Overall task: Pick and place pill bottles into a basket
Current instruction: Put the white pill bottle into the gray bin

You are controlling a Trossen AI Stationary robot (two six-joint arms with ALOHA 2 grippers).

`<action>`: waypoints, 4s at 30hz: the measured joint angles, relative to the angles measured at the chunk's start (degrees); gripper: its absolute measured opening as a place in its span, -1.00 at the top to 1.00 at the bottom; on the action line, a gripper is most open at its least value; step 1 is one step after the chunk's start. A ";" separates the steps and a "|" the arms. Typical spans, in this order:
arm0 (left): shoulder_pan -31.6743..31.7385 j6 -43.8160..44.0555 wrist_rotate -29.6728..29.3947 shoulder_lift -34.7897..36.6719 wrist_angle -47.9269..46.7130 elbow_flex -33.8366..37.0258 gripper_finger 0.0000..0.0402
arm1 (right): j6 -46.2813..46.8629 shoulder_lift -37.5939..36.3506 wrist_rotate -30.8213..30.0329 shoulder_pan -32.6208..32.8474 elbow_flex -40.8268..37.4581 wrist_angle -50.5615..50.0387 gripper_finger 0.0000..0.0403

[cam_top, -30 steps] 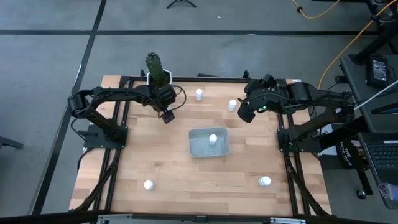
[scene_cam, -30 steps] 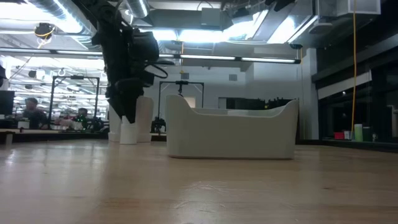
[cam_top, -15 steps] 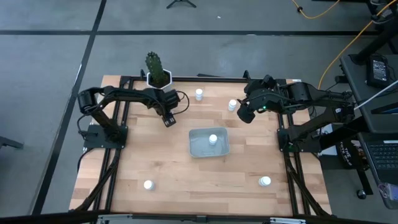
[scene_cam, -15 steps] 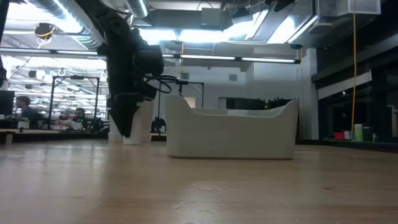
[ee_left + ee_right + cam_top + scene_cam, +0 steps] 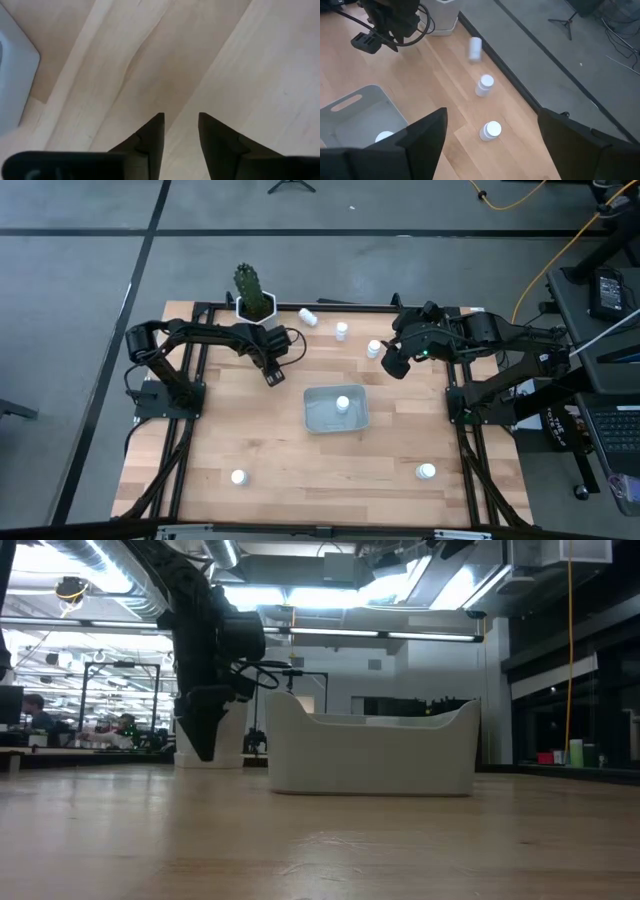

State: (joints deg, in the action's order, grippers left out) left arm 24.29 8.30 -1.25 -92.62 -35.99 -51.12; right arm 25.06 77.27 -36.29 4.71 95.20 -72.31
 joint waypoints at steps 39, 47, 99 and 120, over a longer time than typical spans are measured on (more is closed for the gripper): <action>-17.31 15.12 -3.79 28.22 -1.20 -19.71 0.23 | -29.72 16.47 27.48 -17.01 -0.02 24.23 -0.55; -19.38 13.97 -1.29 34.91 5.22 -20.67 0.23 | -31.67 23.58 42.01 -23.13 2.22 28.63 -0.55; -10.66 7.45 -7.37 33.48 13.53 -20.67 -0.14 | -41.30 62.99 56.41 -40.29 39.19 22.63 -0.77; -10.69 8.19 -4.42 33.48 13.52 -20.67 -0.13 | -43.87 67.99 51.34 -39.00 38.69 15.51 -0.73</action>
State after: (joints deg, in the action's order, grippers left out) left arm 13.61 16.49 -5.67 -59.13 -22.47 -71.79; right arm -18.81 145.26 15.05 -34.29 133.89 -56.81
